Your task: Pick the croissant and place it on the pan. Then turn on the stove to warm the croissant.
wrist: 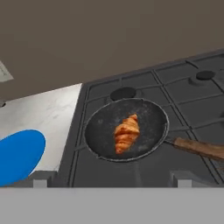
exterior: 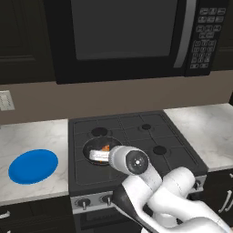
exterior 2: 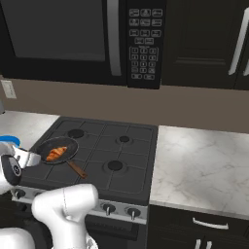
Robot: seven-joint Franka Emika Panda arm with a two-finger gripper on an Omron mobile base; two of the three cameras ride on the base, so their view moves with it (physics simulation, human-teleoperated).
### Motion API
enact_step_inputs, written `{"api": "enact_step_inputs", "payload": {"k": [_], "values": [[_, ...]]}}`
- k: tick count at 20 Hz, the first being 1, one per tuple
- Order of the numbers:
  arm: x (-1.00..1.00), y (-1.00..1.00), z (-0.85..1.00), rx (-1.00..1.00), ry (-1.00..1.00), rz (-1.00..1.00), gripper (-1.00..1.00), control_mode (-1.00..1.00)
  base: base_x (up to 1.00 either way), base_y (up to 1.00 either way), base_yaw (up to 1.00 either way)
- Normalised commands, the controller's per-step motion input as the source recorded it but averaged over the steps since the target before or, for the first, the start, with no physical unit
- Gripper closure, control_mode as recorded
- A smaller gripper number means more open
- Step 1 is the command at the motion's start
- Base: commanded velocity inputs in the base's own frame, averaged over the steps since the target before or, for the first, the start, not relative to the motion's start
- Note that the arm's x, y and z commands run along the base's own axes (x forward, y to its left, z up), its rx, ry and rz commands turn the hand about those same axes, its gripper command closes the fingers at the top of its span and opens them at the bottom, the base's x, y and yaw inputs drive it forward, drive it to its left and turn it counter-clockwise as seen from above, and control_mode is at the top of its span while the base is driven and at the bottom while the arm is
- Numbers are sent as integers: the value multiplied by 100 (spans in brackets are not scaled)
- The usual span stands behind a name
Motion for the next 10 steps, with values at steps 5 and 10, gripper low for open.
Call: {"api": "enact_step_inputs", "payload": {"k": [5,10], "values": [[-96,5,30,0,-23,0,-100,-100,0,0,0],[-95,18,30,0,-20,0,-100,-100,0,0,0]]}}
